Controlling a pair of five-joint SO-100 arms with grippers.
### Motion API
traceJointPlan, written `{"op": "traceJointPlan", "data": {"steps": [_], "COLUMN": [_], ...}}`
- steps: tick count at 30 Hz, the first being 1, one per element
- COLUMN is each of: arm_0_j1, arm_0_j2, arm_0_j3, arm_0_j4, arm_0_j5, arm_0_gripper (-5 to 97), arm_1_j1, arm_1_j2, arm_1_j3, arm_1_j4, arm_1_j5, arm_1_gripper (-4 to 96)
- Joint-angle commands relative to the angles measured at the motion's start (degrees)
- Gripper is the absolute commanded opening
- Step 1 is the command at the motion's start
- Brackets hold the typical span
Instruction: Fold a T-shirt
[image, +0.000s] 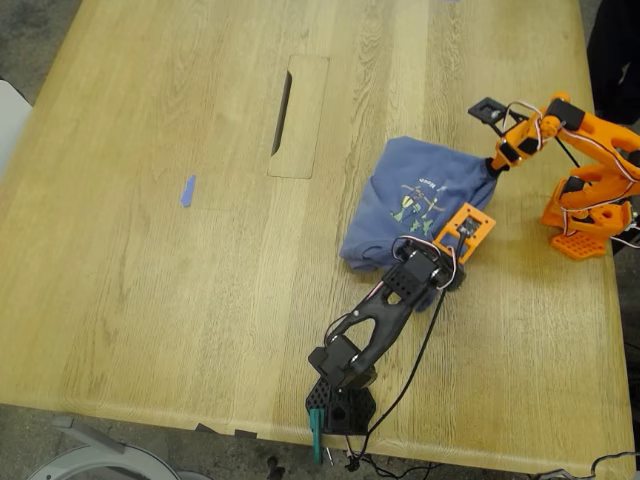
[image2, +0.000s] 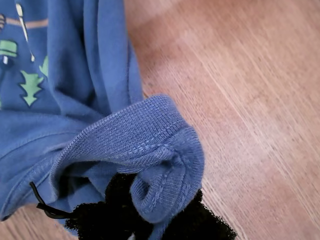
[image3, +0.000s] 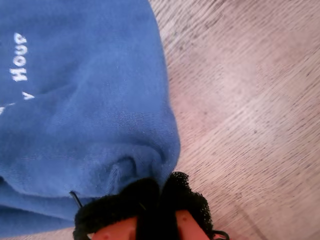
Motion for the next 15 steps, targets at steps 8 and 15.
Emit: {"op": "traceJointPlan", "data": {"steps": [8,15], "arm_0_j1": [-4.83,-6.42], "arm_0_j2": [8.35,7.73], "arm_0_j3": [17.84,23.82], "arm_0_j4": [-10.37,-16.52], "arm_0_j5": [-0.26,-1.41], "arm_0_gripper": [5,28], "arm_1_j1": [0.79,2.55], "arm_1_j2": [4.22,6.59], "arm_1_j3": [14.68,25.84], "arm_1_j4": [-14.41,-24.70], "arm_1_j5": [0.09,0.53], "arm_1_gripper": [-0.1,6.3]}}
